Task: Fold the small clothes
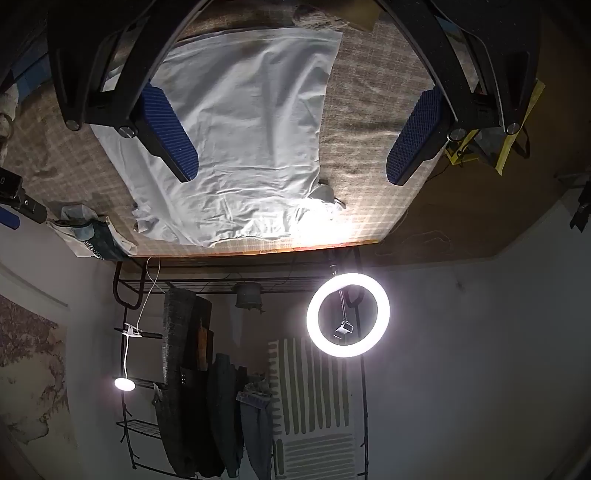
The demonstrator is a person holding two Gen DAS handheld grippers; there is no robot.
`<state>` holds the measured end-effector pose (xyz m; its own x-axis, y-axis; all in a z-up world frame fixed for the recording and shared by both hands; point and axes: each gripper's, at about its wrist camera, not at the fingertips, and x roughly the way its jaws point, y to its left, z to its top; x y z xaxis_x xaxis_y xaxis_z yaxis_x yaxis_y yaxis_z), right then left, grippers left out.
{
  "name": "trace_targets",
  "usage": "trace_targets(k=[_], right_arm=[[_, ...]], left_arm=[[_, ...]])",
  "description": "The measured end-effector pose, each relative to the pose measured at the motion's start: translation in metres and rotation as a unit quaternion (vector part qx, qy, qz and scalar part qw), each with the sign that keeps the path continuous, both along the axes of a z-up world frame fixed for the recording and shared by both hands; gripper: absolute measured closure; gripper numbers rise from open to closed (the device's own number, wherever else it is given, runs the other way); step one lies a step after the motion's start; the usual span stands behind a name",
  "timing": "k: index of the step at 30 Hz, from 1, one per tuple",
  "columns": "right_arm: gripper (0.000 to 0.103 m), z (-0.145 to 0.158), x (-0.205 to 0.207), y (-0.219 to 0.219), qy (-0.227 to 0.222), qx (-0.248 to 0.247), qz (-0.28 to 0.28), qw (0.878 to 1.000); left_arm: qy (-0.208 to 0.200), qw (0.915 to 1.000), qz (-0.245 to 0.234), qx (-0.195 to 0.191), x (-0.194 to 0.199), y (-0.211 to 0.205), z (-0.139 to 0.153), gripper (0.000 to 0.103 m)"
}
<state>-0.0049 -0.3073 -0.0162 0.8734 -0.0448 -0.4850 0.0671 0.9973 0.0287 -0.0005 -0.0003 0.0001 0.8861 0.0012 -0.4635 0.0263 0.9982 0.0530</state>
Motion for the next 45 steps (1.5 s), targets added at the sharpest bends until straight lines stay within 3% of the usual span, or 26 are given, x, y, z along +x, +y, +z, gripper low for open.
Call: trace_targets(k=[9, 45], right_arm=[[0.000, 0.000, 0.000, 0.001, -0.005, 0.001, -0.002, 1.000], [0.000, -0.001, 0.001, 0.012, -0.004, -0.005, 0.012, 1.000]], left_arm=[[0.018, 0.9998, -0.007, -0.001, 0.004, 0.003, -0.005, 0.000], [0.010, 0.9999, 0.008, -0.008, -0.001, 0.017, -0.004, 0.000]])
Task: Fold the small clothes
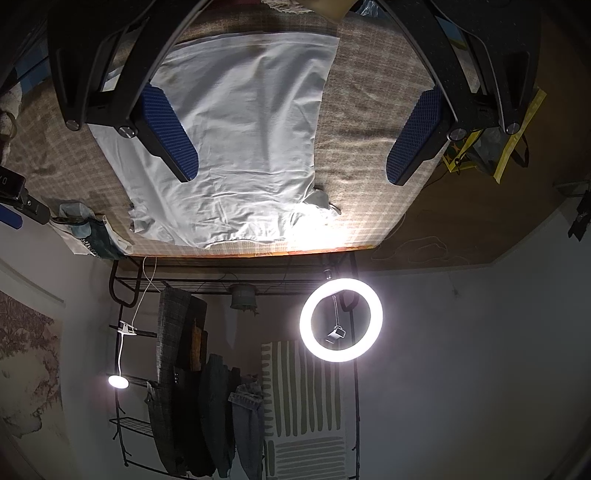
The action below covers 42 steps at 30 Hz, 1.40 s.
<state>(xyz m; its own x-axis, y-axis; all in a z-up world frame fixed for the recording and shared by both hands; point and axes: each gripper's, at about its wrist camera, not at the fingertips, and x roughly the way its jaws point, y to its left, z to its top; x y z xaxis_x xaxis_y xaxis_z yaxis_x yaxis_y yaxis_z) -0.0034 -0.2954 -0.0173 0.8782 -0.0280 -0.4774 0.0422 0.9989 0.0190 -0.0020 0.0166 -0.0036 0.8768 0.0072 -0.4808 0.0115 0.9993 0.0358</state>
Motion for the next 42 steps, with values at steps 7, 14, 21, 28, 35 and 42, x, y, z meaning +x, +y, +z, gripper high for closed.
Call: trace_targets(k=[7, 14, 21, 28, 35, 42], right_arm=[[0.000, -0.0024, 0.0002, 0.0004, 0.002, 0.000, 0.001, 1.000], [0.000, -0.0034, 0.0003, 0.0002, 0.003, -0.001, 0.000, 1.000], [0.000, -0.0028, 0.0007, -0.0001, 0.003, 0.000, 0.001, 1.000], [0.000, -0.0032, 0.0008, 0.0002, 0.003, -0.001, 0.000, 1.000], [0.000, -0.0032, 0.0008, 0.0000, 0.003, -0.001, 0.001, 1.000], [0.000, -0.0030, 0.0012, 0.0001, 0.003, -0.001, 0.001, 1.000]], left_arm=[[0.000, 1.0000, 0.001, 0.001, -0.0004, -0.0008, -0.0004, 0.000], [0.000, 1.0000, 0.000, 0.001, -0.0005, -0.0008, -0.0008, 0.000], [0.000, 1.0000, 0.000, 0.001, -0.0003, -0.0005, -0.0008, 0.000], [0.000, 1.0000, 0.000, 0.001, -0.0003, 0.0004, -0.0006, 0.000], [0.000, 1.0000, 0.001, 0.002, 0.0004, -0.0005, -0.0016, 0.000], [0.001, 1.0000, 0.002, 0.002, 0.0012, 0.0015, -0.0027, 0.000]])
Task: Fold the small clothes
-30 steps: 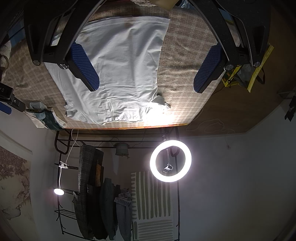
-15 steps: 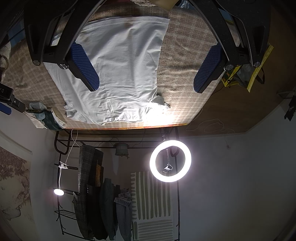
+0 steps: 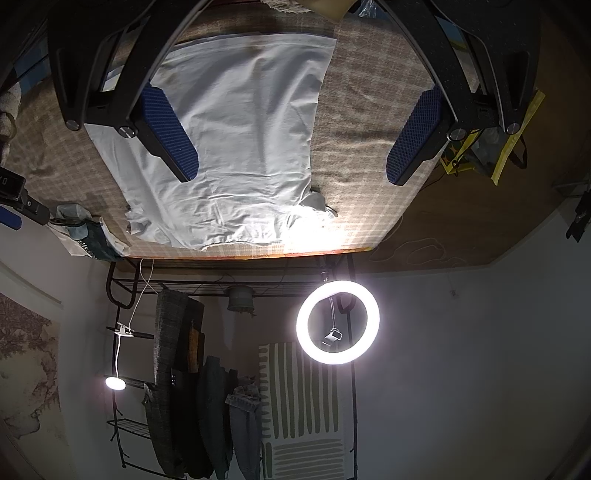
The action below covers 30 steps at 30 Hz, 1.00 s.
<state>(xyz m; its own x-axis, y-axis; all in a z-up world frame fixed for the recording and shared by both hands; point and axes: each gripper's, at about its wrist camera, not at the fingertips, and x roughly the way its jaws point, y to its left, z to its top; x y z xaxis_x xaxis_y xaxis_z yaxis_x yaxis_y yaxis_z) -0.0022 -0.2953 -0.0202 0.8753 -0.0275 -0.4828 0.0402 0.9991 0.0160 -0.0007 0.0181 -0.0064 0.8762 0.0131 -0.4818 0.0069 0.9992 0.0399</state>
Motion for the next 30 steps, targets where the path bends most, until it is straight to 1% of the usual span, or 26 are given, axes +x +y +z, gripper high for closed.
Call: trace_targets(k=[7, 11, 15, 19, 20, 22, 24, 26, 27, 28, 30], right_arm=[[0.000, -0.001, 0.002, 0.004, 0.002, 0.001, 0.004, 1.000], [0.000, -0.003, 0.007, 0.012, 0.005, 0.000, 0.013, 1.000], [0.000, -0.004, 0.020, 0.024, 0.015, -0.011, 0.037, 0.999], [0.000, -0.007, 0.037, 0.036, 0.027, -0.010, 0.077, 0.997], [0.000, -0.007, 0.043, 0.039, 0.030, -0.003, 0.093, 0.995], [0.000, -0.008, 0.056, 0.046, 0.040, 0.003, 0.112, 0.993], [0.001, -0.008, 0.073, 0.057, 0.054, 0.003, 0.131, 0.990], [0.003, -0.006, 0.093, 0.071, 0.068, -0.003, 0.150, 0.986], [0.004, -0.006, 0.101, 0.078, 0.073, -0.004, 0.158, 0.985], [0.006, -0.005, 0.114, 0.088, 0.083, -0.004, 0.172, 0.982], [0.009, -0.005, 0.134, 0.105, 0.101, 0.004, 0.196, 0.975]], left_arm=[[0.005, 1.0000, 0.006, 0.001, 0.001, 0.008, -0.009, 0.000], [0.022, 0.9996, 0.018, -0.001, 0.004, 0.015, -0.019, 0.000], [0.049, 0.9979, 0.030, -0.030, 0.006, 0.031, -0.039, 0.000], [0.063, 0.9935, 0.041, -0.086, 0.000, 0.051, -0.060, 0.004], [0.074, 0.9909, 0.047, -0.102, 0.000, 0.057, -0.069, 0.005], [0.101, 0.9847, 0.061, -0.128, 0.001, 0.065, -0.084, 0.010], [0.136, 0.9740, 0.077, -0.164, 0.001, 0.074, -0.105, 0.014], [0.167, 0.9618, 0.091, -0.197, 0.004, 0.078, -0.126, 0.020], [0.180, 0.9567, 0.096, -0.207, 0.005, 0.080, -0.136, 0.024], [0.194, 0.9517, 0.102, -0.215, 0.006, 0.081, -0.146, 0.026], [0.213, 0.9456, 0.112, -0.219, 0.010, 0.082, -0.162, 0.027]])
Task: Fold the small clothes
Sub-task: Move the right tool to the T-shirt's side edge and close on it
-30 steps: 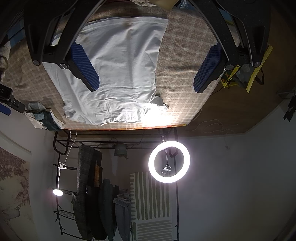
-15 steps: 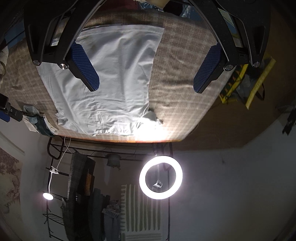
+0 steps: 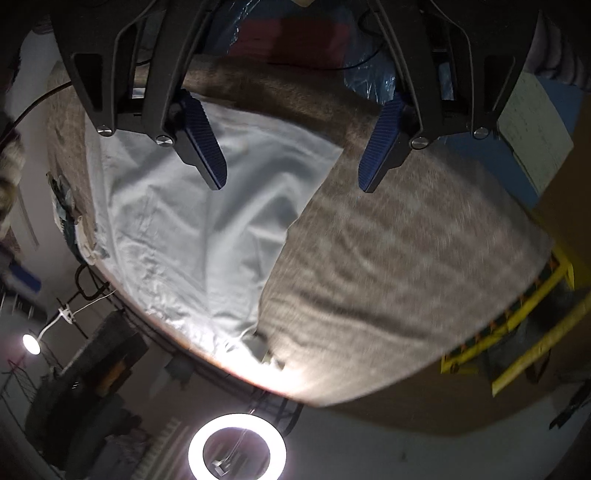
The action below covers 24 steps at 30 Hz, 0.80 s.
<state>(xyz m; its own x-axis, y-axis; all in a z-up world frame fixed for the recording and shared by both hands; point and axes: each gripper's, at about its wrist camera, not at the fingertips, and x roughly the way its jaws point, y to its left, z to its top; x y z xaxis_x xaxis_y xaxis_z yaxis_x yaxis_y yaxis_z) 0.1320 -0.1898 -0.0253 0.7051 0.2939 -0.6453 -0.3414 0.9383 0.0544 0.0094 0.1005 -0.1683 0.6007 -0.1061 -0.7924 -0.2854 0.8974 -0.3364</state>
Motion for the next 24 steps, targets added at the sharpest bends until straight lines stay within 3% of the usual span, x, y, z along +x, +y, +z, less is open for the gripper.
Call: trace_targets(k=[9, 13, 18, 23, 24], right_arm=[[0.014, -0.011, 0.087, 0.087, 0.051, 0.023, 0.064, 0.996], [0.019, -0.039, 0.136, 0.129, 0.081, 0.011, 0.073, 0.994], [0.026, -0.080, 0.185, 0.172, 0.132, 0.008, 0.070, 0.989], [0.028, -0.113, 0.217, 0.218, 0.151, -0.011, 0.084, 0.985], [0.029, -0.121, 0.223, 0.231, 0.152, -0.023, 0.092, 0.984]], left_arm=[[0.042, 0.9988, 0.016, 0.020, 0.019, 0.006, -0.032, 0.032], [0.060, 0.9980, 0.017, 0.002, 0.026, 0.013, -0.048, 0.033], [0.050, 0.9984, 0.009, 0.025, 0.031, 0.008, -0.048, 0.034], [0.043, 0.9977, 0.001, 0.052, 0.036, 0.002, -0.047, 0.063], [0.042, 0.9980, -0.001, 0.048, 0.036, 0.003, -0.048, 0.073]])
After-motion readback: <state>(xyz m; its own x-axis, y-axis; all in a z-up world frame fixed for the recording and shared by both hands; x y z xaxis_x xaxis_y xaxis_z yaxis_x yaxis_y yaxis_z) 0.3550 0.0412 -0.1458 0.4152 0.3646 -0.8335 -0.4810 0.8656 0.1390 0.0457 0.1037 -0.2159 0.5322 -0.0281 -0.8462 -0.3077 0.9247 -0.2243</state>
